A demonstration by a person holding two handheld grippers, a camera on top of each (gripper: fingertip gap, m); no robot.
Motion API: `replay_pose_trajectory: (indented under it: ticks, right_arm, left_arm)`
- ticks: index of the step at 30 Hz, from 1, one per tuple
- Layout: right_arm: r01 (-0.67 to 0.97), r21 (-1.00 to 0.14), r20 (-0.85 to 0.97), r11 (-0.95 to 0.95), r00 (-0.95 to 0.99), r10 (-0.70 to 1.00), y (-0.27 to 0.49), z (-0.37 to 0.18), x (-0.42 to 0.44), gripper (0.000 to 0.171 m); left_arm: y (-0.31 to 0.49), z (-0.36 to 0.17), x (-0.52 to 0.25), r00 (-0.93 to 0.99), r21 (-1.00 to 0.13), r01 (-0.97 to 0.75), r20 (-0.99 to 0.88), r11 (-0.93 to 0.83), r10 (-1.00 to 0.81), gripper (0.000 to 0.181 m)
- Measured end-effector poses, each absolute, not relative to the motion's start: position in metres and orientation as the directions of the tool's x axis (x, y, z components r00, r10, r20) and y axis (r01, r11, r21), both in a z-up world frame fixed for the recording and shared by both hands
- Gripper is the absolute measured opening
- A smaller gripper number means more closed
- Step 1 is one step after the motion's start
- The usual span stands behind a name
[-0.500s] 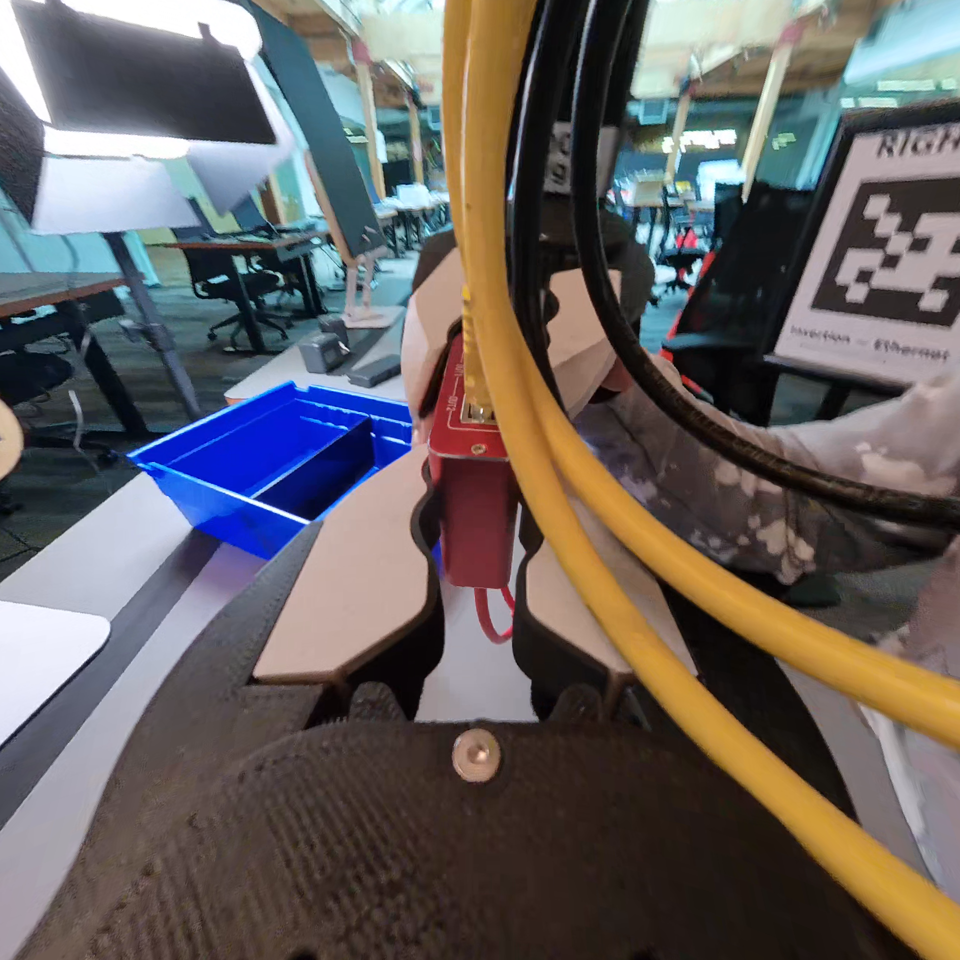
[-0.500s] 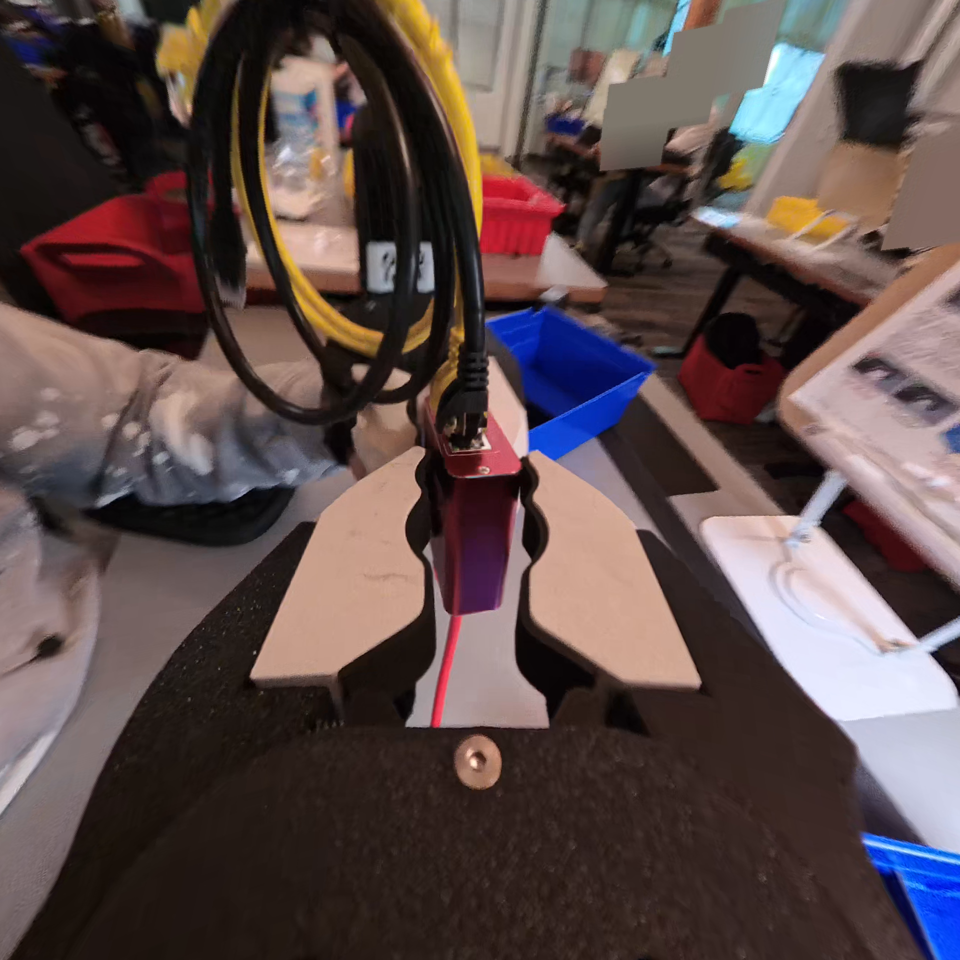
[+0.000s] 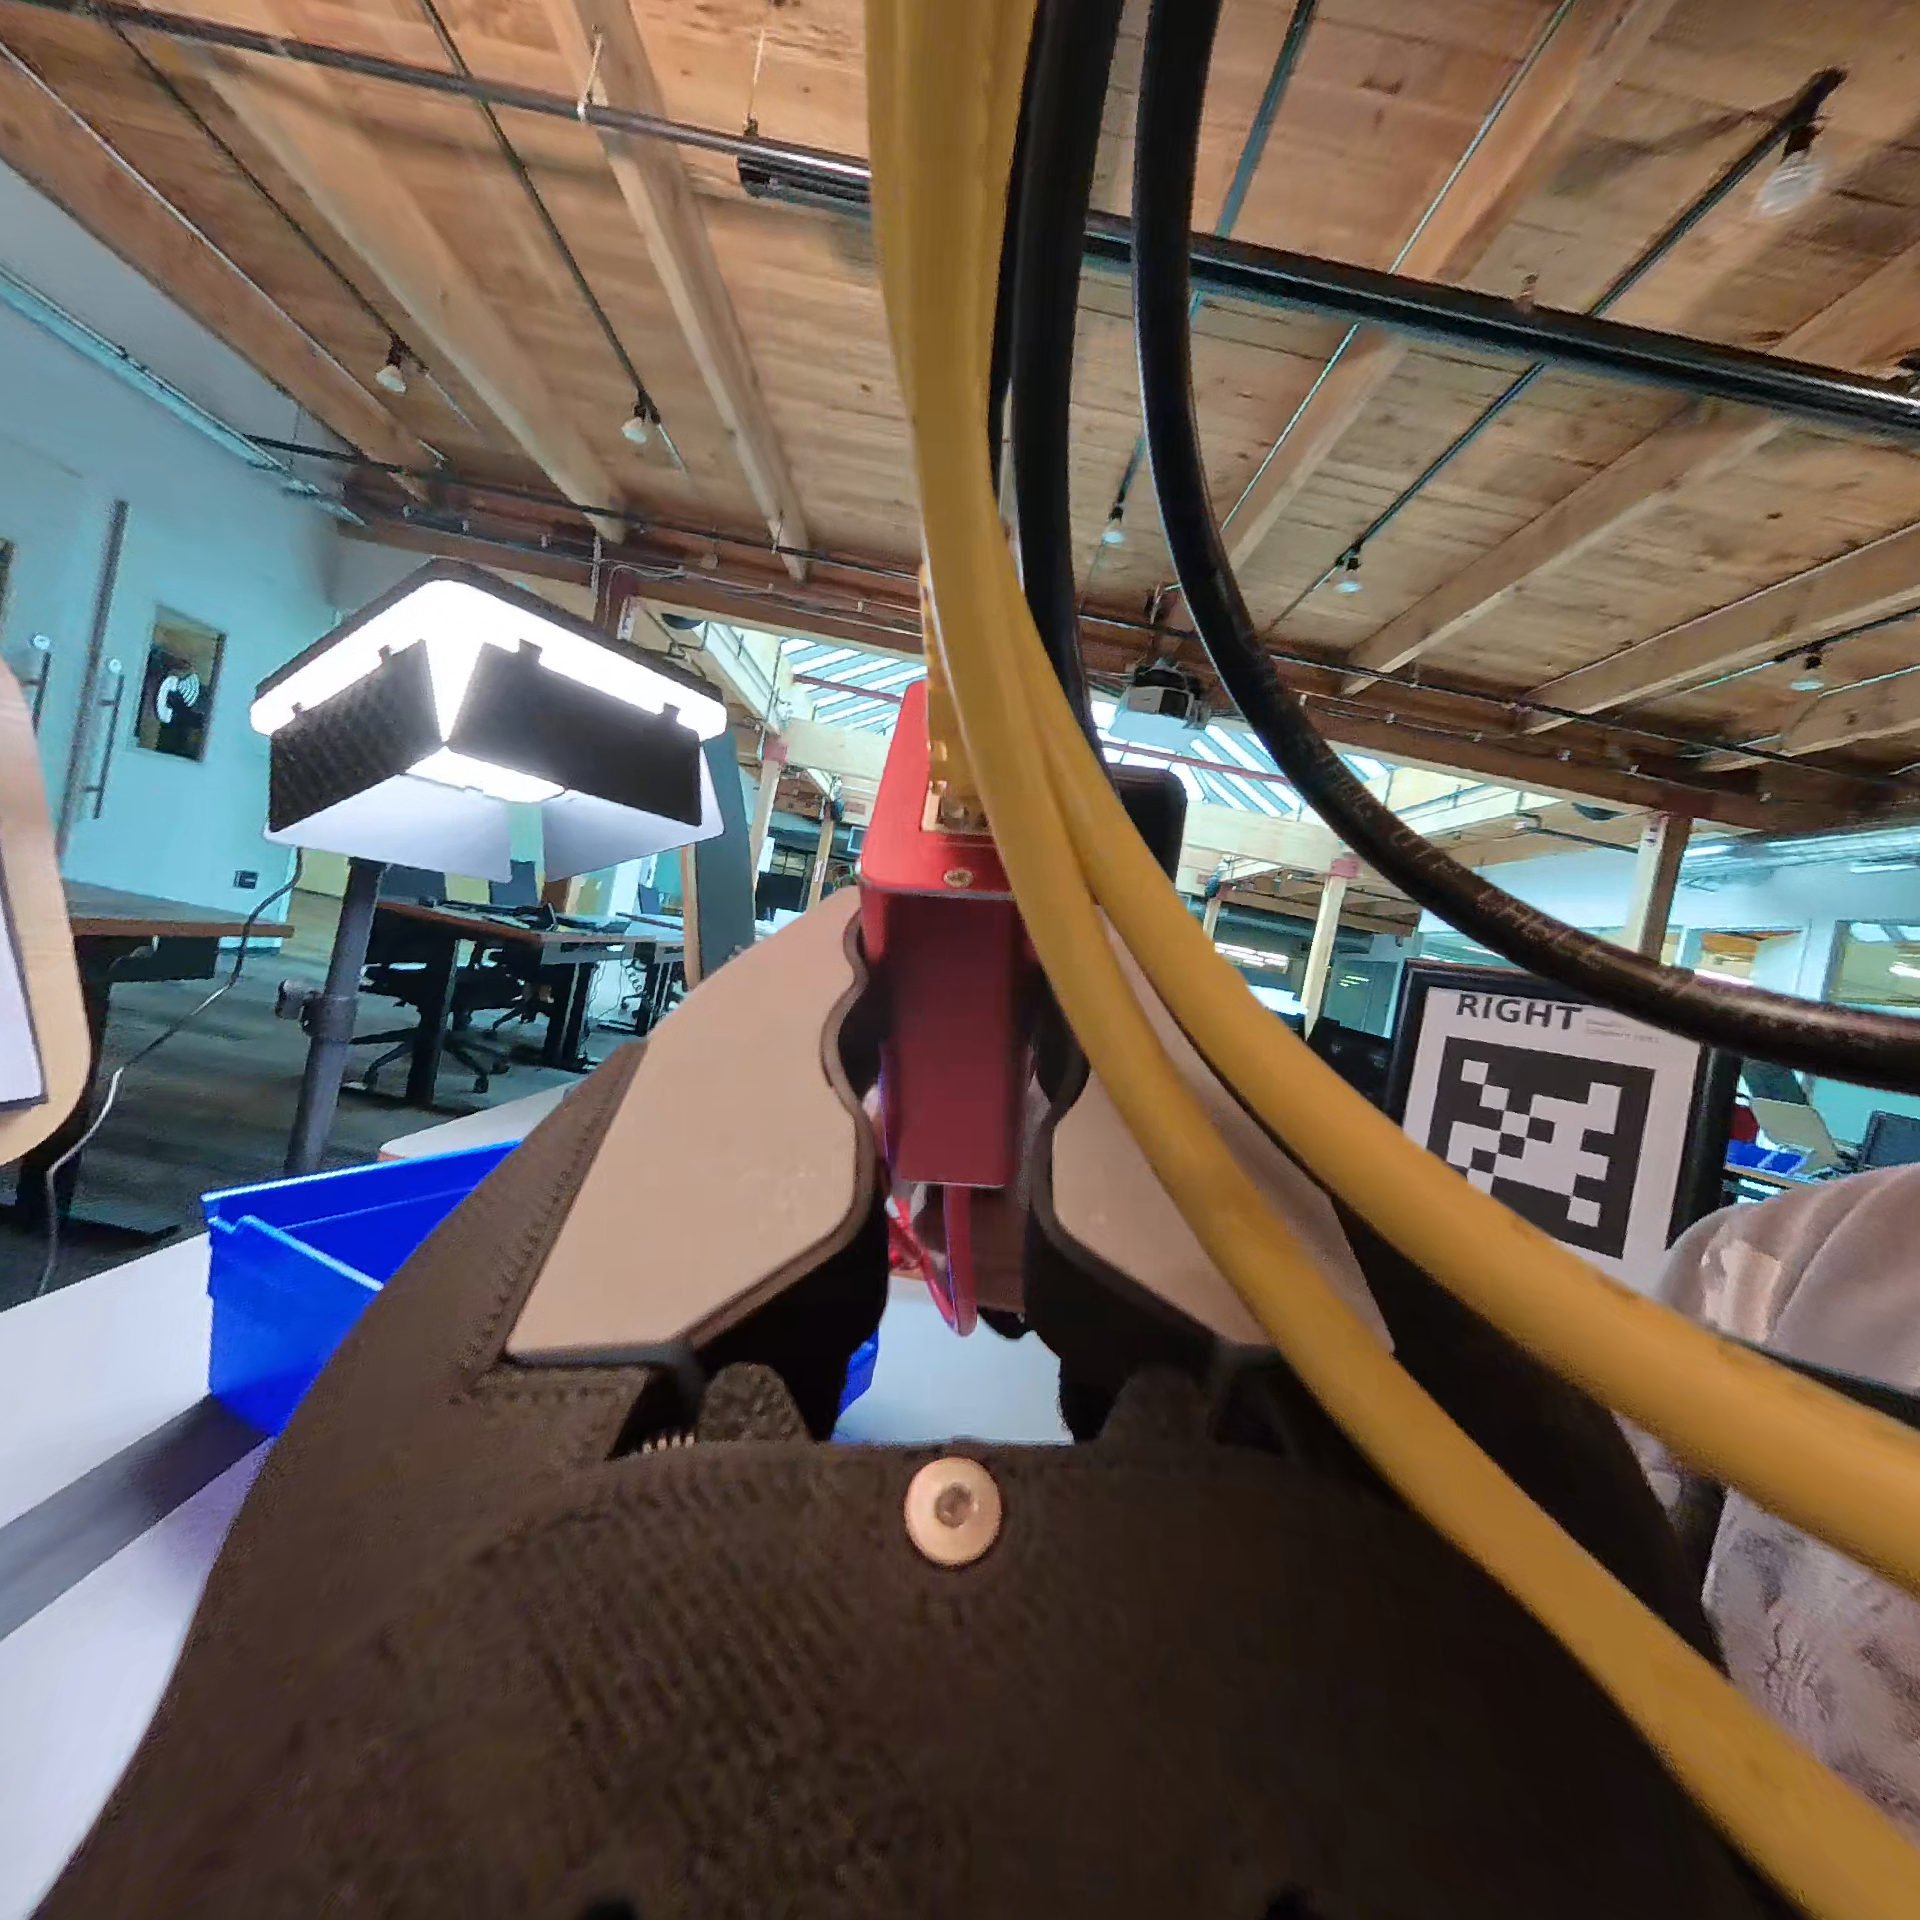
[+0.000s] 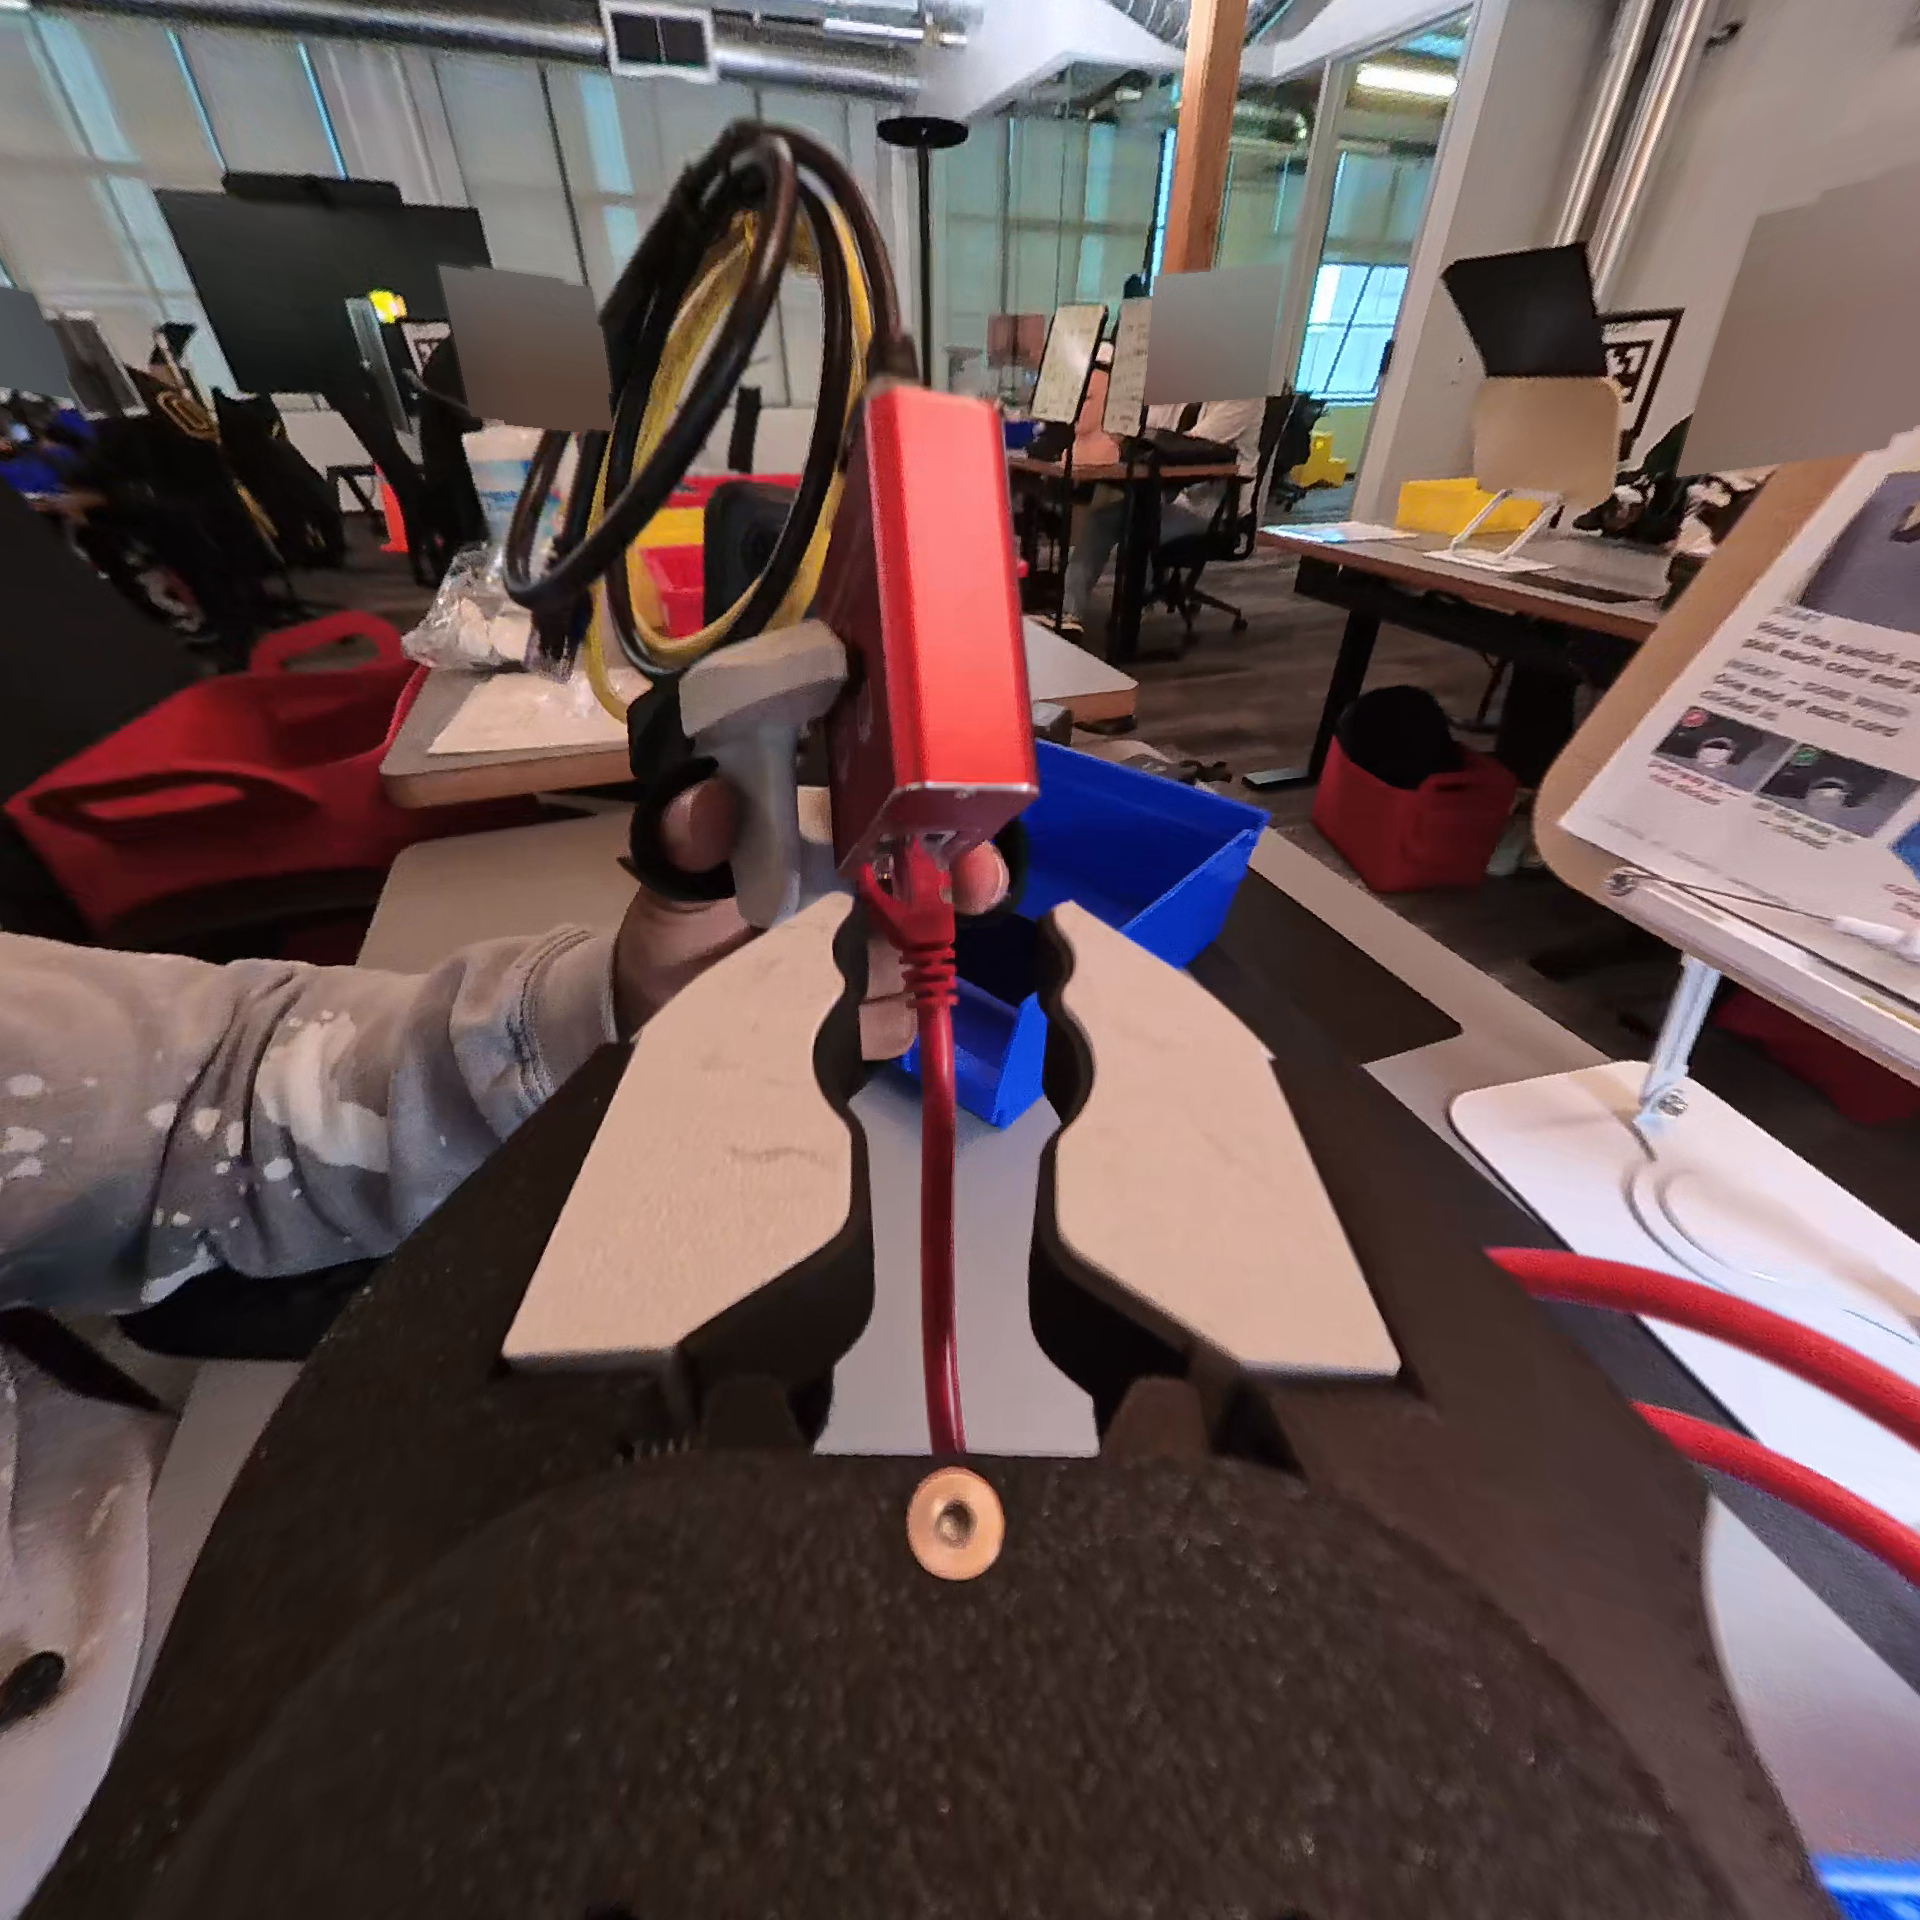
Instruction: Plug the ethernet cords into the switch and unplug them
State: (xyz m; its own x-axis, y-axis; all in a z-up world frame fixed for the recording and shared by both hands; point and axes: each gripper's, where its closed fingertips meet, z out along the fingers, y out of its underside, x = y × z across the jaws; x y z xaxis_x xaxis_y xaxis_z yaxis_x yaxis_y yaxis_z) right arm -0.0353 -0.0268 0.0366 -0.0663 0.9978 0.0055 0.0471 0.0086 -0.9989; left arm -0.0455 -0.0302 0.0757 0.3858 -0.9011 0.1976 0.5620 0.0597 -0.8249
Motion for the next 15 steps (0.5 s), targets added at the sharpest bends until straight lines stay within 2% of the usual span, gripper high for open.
replay_pose_trajectory:
  ticks: [4, 15]
  right_arm:
    - [0.003, -1.0, 0.015, 0.016, -0.152, 0.988, -0.041, 0.042, -0.033, 0.015]
    - [-0.059, -0.998, 0.028, 0.015, -0.21, 0.977, -0.05, 0.048, -0.032, 0.015]
  left_arm:
    - [-0.037, 0.08, -0.042, 0.382, -0.826, 0.558, 0.169, 0.082, -0.908, 0.027]
    - [-0.048, 0.086, -0.032, 0.422, -0.841, 0.514, 0.08, 0.166, -0.903, 0.028]
